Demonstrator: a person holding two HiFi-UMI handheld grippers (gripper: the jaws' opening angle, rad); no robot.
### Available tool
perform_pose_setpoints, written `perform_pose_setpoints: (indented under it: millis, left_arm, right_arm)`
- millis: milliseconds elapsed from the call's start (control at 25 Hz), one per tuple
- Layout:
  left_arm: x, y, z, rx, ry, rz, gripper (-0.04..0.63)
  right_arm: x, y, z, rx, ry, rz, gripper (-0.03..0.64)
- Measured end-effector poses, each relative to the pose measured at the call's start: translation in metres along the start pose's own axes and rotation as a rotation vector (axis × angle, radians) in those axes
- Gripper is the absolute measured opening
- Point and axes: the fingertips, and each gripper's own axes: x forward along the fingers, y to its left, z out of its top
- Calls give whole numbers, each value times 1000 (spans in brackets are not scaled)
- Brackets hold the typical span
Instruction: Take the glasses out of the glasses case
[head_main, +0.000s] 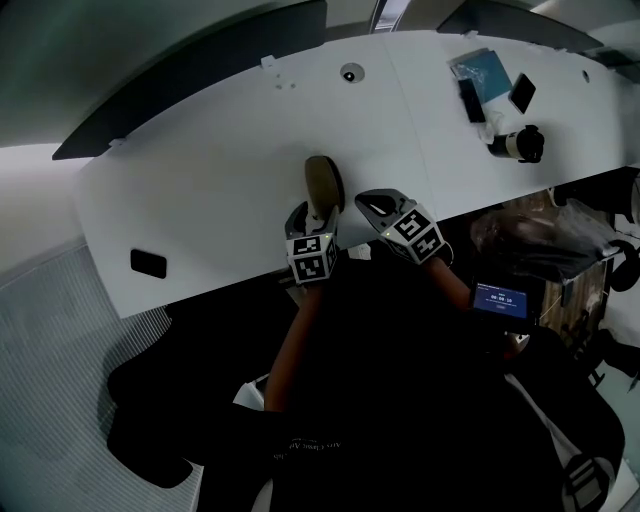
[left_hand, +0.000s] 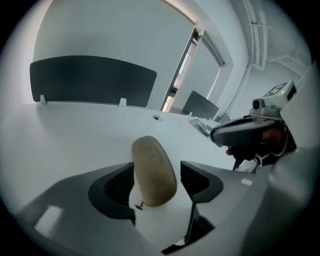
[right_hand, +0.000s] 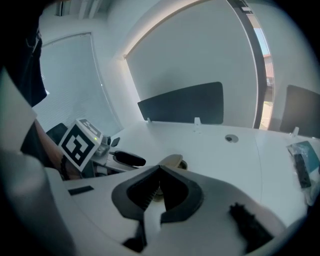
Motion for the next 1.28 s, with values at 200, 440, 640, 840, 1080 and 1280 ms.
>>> perform_pose_setpoints:
  millis: [200,440,640,840,1080,1280]
  left_arm:
    - [30,-11,-3,162,94,91,374]
    - [50,-8,-10,201,185,174,388]
    - [60,-4,-13,213,209,217,408]
    - [51,1,-2,107,155,190,337]
    - [39,10,6,24,103,165,311]
    - [36,5,9,-17,89,123,299]
  right_arm:
    - [14,-36,-1,76,2,7,9]
    - [61,-49,-9,22,59,108,9]
    - [87,-41,-24,-47,122,180,9]
    - [99,-48,-41,-65,193,194,9]
    - [107,-58,-54,-77,244,189,9]
    - [108,-44,-32,-111,159,213,9]
